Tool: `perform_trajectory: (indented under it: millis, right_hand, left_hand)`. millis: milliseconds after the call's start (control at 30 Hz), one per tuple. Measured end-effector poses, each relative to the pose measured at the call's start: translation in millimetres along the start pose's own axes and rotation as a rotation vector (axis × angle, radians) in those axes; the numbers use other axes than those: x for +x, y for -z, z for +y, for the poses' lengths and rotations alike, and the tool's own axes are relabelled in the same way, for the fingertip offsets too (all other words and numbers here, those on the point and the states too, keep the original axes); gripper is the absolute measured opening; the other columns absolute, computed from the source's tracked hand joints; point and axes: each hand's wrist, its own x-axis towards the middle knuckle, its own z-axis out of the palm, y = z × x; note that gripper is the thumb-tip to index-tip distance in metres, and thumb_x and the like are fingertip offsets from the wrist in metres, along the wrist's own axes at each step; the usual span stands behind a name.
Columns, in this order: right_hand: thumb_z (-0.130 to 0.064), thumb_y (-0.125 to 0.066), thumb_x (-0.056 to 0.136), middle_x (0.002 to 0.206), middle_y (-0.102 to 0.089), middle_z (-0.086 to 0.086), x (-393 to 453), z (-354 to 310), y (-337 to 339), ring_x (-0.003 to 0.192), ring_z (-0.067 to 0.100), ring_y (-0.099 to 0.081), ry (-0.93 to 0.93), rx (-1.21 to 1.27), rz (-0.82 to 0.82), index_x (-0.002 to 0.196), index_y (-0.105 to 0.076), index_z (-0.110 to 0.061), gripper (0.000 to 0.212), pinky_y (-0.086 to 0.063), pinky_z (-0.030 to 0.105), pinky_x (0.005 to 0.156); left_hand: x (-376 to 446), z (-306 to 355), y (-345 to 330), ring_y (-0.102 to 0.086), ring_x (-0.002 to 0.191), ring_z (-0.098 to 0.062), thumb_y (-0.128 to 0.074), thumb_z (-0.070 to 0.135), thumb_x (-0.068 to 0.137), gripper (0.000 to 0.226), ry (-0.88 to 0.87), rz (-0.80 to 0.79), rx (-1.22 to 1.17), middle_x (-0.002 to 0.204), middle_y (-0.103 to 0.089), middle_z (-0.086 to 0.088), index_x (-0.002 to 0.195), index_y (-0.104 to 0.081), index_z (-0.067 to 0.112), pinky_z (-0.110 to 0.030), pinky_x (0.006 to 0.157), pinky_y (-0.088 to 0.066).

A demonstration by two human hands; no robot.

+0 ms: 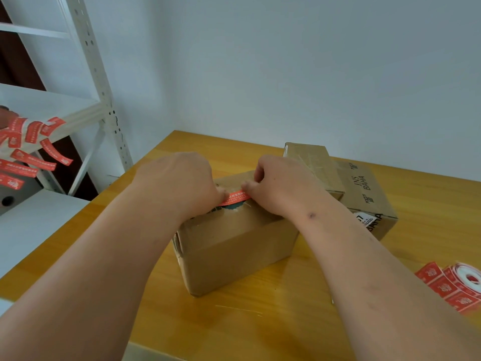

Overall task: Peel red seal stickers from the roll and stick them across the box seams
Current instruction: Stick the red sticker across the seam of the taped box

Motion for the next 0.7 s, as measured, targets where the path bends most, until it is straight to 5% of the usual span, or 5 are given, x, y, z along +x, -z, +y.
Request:
perform_trajectory:
  millis: [200,367,500,633,700]
  right_hand:
    - [-0.024,-0.050,0.092,0.100,-0.062,0.002,-1.0,0.2,3.0,0.091,0.020,-0.055,-0.005,-0.019,-0.008,0.101,-0.057,-0.016,0.014,-0.041,0.028,0.065]
    - [-0.018,-0.045,0.090,0.098,-0.059,-0.001,-3.6,-1.1,1.7,0.087,0.017,-0.053,-0.004,0.047,-0.019,0.099,-0.055,-0.019,0.014,-0.036,0.020,0.056]
    - [-0.025,-0.049,0.089,0.098,-0.058,-0.004,-5.2,3.5,2.9,0.090,0.016,-0.052,0.011,0.124,-0.043,0.100,-0.055,-0.022,0.013,-0.037,0.025,0.061]
    - [-0.041,-0.063,0.083,0.094,-0.054,-0.009,-9.6,6.2,6.6,0.088,0.011,-0.052,0.029,0.191,-0.088,0.103,-0.052,-0.026,0.027,-0.035,0.019,0.058]
    - [-0.044,-0.066,0.080,0.094,-0.053,-0.009,-9.7,6.4,5.7,0.087,0.011,-0.052,0.038,0.192,-0.087,0.103,-0.052,-0.027,0.031,-0.034,0.019,0.057]
  left_hand:
    - [0.4,-9.0,7.0,-0.051,0.056,-0.016,-0.051,0.083,0.069,0.073,0.042,-0.065,0.048,0.057,-0.050,-0.001,0.051,-0.048,0.012,-0.028,0.056,-0.041]
    - [-2.3,-28.7,2.5,-0.042,0.054,-0.016,-0.057,0.057,0.085,0.056,0.027,-0.077,-0.063,0.057,-0.043,0.000,0.054,-0.045,0.012,-0.026,0.050,-0.031]
    - [-10.8,-31.7,-6.1,-0.053,0.070,-0.013,-0.056,0.042,0.089,0.027,0.038,0.024,-0.256,0.077,-0.060,0.002,0.077,-0.056,0.018,-0.027,0.056,-0.040]
    - [-19.4,-23.0,-17.3,-0.055,0.073,-0.014,-0.059,0.069,0.073,0.047,0.077,0.085,-0.357,0.077,-0.060,0.004,0.079,-0.052,0.023,-0.033,0.062,-0.046]
    - [-21.0,-24.4,-18.3,-0.055,0.073,-0.015,-0.065,0.067,0.069,0.048,0.090,0.085,-0.396,0.077,-0.060,0.004,0.080,-0.051,0.023,-0.034,0.063,-0.047]
